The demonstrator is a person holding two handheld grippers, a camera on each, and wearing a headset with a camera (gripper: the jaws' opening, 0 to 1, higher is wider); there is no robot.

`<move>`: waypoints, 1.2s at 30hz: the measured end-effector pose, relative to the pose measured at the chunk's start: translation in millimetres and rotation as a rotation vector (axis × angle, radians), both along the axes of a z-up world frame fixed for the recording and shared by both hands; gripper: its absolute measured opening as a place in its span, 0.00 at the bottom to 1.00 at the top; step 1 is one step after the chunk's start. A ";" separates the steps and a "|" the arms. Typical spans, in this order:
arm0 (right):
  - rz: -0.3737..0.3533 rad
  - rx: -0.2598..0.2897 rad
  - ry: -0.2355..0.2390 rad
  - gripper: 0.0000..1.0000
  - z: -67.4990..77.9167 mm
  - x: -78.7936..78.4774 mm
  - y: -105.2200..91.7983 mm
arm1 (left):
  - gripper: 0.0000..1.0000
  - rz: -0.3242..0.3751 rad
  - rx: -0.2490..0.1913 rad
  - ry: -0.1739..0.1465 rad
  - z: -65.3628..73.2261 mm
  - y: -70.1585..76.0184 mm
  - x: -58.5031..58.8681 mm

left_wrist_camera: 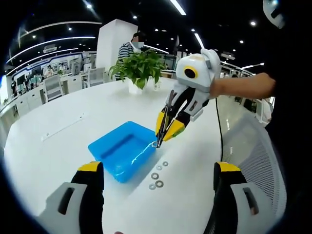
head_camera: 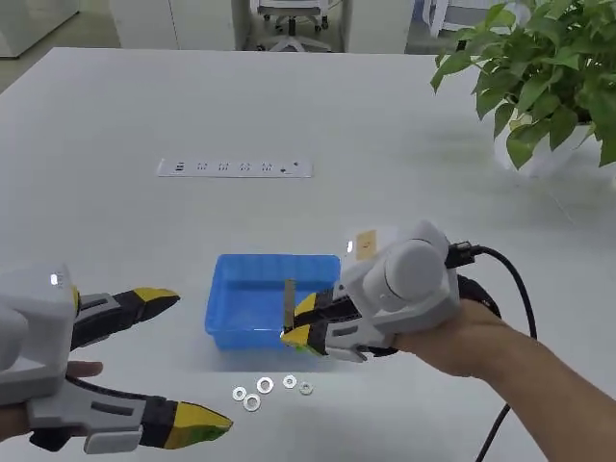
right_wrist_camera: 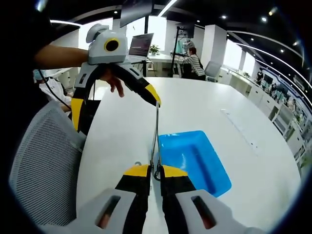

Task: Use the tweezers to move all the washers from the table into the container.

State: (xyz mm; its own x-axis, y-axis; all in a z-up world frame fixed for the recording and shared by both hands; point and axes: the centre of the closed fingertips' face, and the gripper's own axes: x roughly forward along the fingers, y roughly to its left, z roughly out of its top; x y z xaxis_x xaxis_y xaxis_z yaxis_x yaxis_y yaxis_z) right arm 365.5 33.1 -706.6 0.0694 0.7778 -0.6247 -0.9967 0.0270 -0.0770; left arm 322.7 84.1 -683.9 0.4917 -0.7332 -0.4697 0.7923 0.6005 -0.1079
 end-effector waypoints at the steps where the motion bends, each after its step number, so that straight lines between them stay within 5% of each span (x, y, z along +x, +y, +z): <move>1: -0.006 0.004 -0.001 0.09 0.4 3.1 0.3 | 0.99 0.001 0.000 0.001 0.1 0.5 -0.3; 20: -0.051 0.021 -0.022 0.09 -10.3 43.0 9.3 | 0.99 0.024 -0.012 -0.010 4.0 4.2 3.2; 36: -0.029 -0.011 0.016 0.09 -40.8 56.1 6.3 | 0.96 0.029 -0.033 -0.024 7.6 -0.4 15.7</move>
